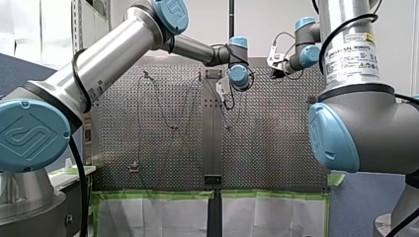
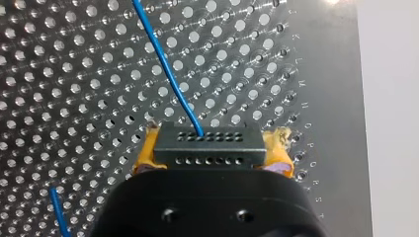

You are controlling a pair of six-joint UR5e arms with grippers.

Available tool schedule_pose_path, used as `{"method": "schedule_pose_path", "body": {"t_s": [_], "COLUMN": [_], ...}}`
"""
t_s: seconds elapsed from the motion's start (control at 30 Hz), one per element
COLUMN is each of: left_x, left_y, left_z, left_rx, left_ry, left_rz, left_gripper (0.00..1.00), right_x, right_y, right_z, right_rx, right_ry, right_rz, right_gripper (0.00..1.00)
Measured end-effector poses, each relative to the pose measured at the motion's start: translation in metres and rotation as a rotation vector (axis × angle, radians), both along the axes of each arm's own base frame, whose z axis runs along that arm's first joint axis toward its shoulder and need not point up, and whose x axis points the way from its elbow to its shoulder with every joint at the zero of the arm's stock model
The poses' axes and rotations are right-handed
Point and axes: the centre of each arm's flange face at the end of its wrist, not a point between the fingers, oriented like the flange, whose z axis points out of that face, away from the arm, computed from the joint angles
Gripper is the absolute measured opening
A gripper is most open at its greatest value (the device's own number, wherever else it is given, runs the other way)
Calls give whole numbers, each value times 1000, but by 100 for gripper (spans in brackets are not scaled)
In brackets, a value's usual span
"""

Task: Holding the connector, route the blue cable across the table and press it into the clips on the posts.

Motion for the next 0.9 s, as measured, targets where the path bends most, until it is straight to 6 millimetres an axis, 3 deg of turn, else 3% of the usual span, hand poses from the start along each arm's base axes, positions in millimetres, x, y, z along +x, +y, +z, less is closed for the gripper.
{"method": "schedule_pose_path", "body": {"t_s": [0.47, 0.9], "left_x": [-20, -47], "left_y": [2, 11], "left_z": [0, 34], "left_rx": [24, -2], "left_ry": [83, 36], "left_rz": [-37, -115], "left_gripper": [100, 100], "right_x": [0, 3], "right_y": [0, 2], "right_z": [0, 0], "right_rx": [1, 0], "right_ry": [2, 5], "right_rz": [-1, 6], "right_gripper": [0, 0]}}
